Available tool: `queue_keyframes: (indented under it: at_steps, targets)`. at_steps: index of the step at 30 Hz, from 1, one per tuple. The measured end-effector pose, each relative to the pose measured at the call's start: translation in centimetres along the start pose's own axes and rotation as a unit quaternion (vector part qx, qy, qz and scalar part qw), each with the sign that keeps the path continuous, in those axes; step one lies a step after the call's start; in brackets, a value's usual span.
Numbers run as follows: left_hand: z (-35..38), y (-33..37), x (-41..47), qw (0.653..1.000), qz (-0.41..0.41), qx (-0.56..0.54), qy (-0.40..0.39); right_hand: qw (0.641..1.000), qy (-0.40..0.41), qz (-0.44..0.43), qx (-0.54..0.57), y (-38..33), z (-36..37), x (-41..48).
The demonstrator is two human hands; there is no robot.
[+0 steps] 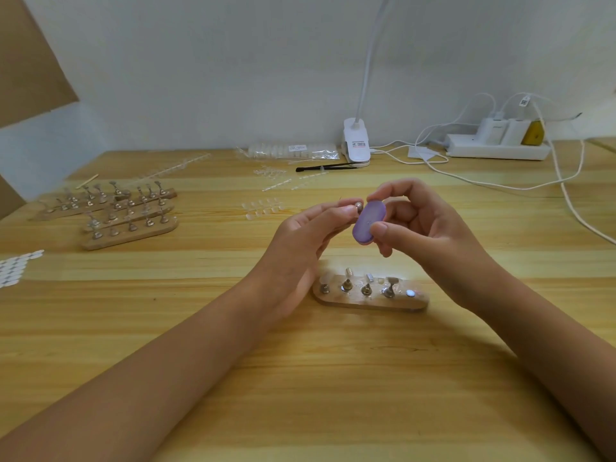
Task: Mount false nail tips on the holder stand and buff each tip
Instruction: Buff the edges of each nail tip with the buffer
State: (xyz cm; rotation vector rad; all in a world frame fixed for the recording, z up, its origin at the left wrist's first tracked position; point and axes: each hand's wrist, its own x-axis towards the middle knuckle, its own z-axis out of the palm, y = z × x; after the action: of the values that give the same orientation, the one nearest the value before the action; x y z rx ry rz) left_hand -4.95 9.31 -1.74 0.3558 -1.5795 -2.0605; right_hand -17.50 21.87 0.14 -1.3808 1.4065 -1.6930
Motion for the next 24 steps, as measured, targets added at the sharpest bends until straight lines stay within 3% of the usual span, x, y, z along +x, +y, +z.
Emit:
queue_keyframes:
  at_steps: [24]
  targets:
    - [0.40,0.12,-0.19,0.998,-0.009,0.059,0.015,0.999,-0.001,-0.016,-0.030,-0.03,0.10,-0.24]
